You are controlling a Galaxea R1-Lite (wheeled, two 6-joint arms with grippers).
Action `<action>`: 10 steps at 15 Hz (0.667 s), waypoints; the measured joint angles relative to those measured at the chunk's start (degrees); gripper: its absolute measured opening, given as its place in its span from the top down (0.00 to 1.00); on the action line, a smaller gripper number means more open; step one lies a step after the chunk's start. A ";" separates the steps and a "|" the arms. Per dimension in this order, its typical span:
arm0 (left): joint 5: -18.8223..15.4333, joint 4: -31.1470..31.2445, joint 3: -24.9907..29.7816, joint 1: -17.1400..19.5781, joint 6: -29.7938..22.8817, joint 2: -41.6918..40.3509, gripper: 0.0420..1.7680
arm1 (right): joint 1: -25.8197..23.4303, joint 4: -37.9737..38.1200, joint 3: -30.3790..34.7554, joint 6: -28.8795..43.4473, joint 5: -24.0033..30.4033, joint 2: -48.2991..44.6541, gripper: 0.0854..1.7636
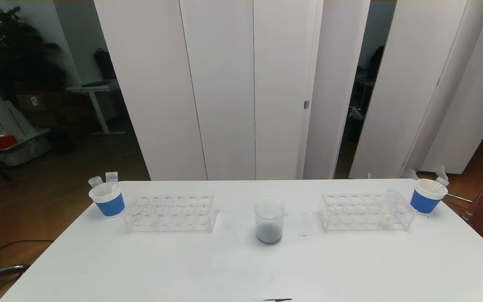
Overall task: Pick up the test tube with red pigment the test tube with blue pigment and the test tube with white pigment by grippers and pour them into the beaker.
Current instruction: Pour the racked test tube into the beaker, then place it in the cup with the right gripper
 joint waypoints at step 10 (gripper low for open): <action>0.02 0.00 0.00 0.00 -0.01 0.00 0.01 | -0.02 3.41 -18.15 0.34 -0.50 11.57 0.01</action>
